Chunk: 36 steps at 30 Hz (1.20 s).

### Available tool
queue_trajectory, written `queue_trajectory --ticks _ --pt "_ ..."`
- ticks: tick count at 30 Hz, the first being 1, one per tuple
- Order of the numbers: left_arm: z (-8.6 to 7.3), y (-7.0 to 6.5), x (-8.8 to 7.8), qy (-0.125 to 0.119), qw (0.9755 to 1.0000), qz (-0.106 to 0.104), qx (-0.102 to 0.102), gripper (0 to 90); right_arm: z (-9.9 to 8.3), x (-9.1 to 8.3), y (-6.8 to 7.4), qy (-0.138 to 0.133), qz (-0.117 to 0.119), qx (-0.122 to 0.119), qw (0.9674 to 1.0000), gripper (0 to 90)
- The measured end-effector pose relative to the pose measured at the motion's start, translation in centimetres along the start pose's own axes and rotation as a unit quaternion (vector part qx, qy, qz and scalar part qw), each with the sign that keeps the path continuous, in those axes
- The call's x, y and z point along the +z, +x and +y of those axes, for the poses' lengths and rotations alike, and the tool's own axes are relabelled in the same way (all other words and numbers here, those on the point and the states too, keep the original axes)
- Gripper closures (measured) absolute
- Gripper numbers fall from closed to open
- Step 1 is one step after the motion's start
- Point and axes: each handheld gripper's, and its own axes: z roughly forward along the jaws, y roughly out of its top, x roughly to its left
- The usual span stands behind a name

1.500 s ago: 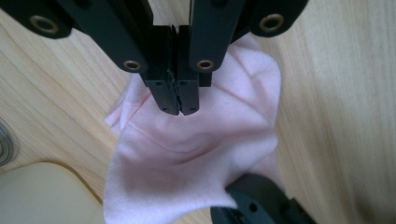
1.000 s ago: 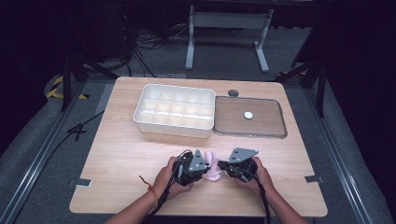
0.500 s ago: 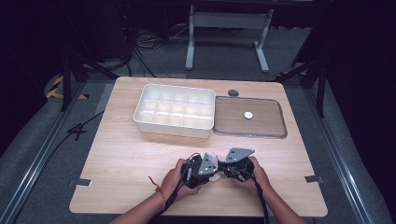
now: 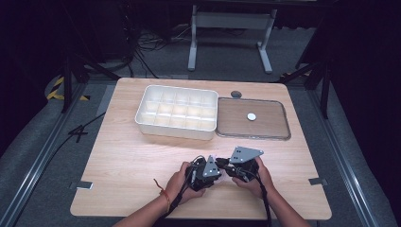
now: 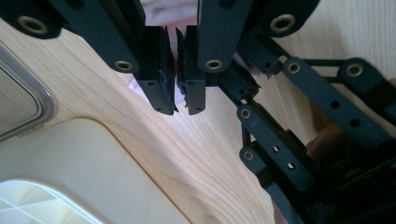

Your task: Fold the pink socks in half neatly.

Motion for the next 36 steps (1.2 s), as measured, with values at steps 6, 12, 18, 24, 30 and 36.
queue_trajectory --ticks 6,12,18,24,30,36 --pt "-0.1 -0.1 -0.1 -0.002 1.0 -0.005 -0.002 77.9 -0.4 1.6 -0.4 0.033 -0.016 -0.002 0.9993 84.8" --pt "-0.1 -0.3 -0.2 -0.002 1.0 -0.006 0.003 76.3 -0.9 1.8 -0.9 0.042 -0.026 0.003 0.9988 85.4" --pt "-0.1 -0.6 -0.6 -0.001 0.9997 -0.018 0.014 74.9 -1.2 1.4 -1.4 0.041 -0.043 0.008 0.9982 85.9" --pt "0.1 -0.6 -2.6 -0.008 0.9985 -0.048 0.025 70.7 -1.6 1.7 -1.4 0.044 -0.041 0.011 0.9981 87.3" --pt "-0.2 0.7 -3.8 -0.03 0.9992 -0.027 0.006 71.1 -1.7 1.7 -1.4 0.045 -0.04 0.017 0.998 87.5" --pt "-0.7 1.6 -2.3 -0.038 0.9985 -0.037 -0.013 73.0 -1.7 1.7 -1.4 0.046 -0.041 0.014 0.998 87.6"
